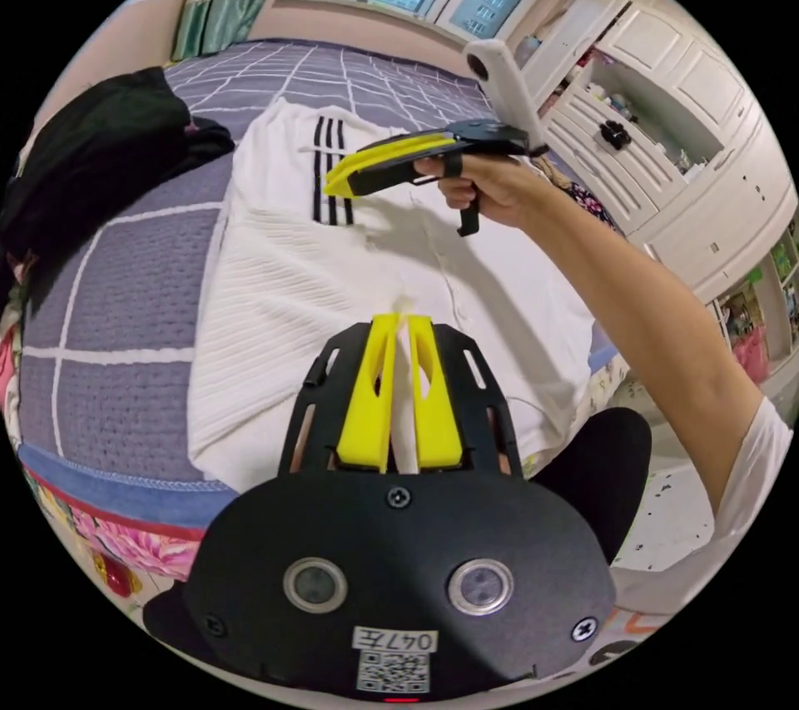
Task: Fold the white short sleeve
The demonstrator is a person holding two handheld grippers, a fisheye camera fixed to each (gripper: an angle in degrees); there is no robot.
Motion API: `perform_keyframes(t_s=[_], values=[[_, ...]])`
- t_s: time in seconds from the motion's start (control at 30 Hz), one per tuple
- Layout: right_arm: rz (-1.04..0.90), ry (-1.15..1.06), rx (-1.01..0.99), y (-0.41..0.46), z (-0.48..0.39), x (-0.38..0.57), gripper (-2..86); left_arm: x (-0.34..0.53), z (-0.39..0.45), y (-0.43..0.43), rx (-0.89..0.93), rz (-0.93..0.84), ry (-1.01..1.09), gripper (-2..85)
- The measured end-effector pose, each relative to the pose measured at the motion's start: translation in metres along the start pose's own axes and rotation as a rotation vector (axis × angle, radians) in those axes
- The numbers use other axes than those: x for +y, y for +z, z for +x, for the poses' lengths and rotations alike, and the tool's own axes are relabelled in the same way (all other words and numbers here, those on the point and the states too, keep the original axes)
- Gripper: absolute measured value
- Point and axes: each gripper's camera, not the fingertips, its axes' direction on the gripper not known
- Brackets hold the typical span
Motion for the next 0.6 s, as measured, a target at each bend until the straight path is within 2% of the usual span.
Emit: perform_keyframes(t_s=[0.1,0.23,0.33,0.43,0.6], values=[[-0.062,0.063,0.003,-0.015,0.009,0.019,4.0,0.005,0.026,0.006,0.004,0.001,0.08,7.6],[0.036,0.12,0.096,-0.059,-0.013,0.044,1.9,0.014,0.056,0.006,-0.035,0.009,0.173,8.8],[0.049,0.085,0.132,-0.07,-0.068,0.05,1.2,0.012,0.052,-0.004,-0.023,0.057,0.17,7.4],[0.01,0.077,0.14,-0.061,-0.119,0.064,0.9,-0.001,0.027,-0.011,-0.024,0.091,0.13,2.2],[-0.1,0.135,0.306,-0.038,-0.152,0.096,0.6,-0.017,-0.002,0.038,0.007,-0.121,0.039,-0.4]])
